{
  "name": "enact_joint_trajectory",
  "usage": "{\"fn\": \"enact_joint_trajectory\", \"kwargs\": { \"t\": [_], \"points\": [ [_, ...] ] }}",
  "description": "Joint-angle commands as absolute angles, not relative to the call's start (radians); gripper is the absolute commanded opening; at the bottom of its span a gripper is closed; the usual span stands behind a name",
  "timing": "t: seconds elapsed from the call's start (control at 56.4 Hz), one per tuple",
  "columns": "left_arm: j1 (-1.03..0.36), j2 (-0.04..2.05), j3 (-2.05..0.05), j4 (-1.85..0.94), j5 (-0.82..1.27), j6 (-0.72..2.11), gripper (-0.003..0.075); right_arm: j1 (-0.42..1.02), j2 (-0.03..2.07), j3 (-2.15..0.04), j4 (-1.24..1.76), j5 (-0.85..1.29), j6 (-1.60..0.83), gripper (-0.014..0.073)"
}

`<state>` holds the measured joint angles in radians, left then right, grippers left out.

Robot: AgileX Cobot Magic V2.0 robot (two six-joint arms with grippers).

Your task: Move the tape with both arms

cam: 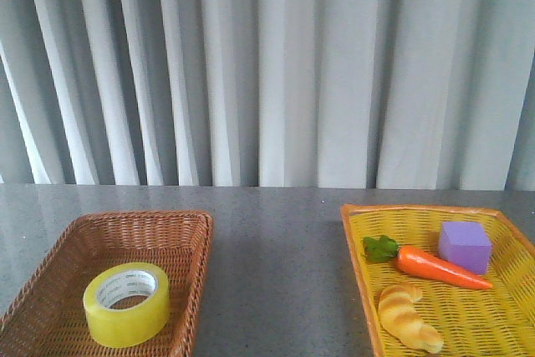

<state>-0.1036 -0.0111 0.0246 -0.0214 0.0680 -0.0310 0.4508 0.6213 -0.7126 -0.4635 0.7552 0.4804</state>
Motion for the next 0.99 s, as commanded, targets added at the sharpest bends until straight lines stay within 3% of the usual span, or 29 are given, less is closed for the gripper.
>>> {"fn": "enact_joint_trajectory", "kwargs": {
  "t": [0.0, 0.532, 0.976],
  "points": [
    [-0.101, -0.027, 0.016, -0.032, 0.0, -0.041, -0.0006, 0.444, 0.624, -0.737, -0.489, 0.699, 0.48, -0.0007],
    [-0.101, -0.027, 0.016, -0.032, 0.0, -0.041, -0.0006, 0.437, 0.585, -0.712, -0.574, 0.686, 0.472, -0.0007],
    [-0.102, -0.027, 0.016, -0.032, 0.0, -0.041, -0.0006, -0.043, 0.058, -0.161, -0.508, 0.139, 0.491, -0.0007]
  ]
}}
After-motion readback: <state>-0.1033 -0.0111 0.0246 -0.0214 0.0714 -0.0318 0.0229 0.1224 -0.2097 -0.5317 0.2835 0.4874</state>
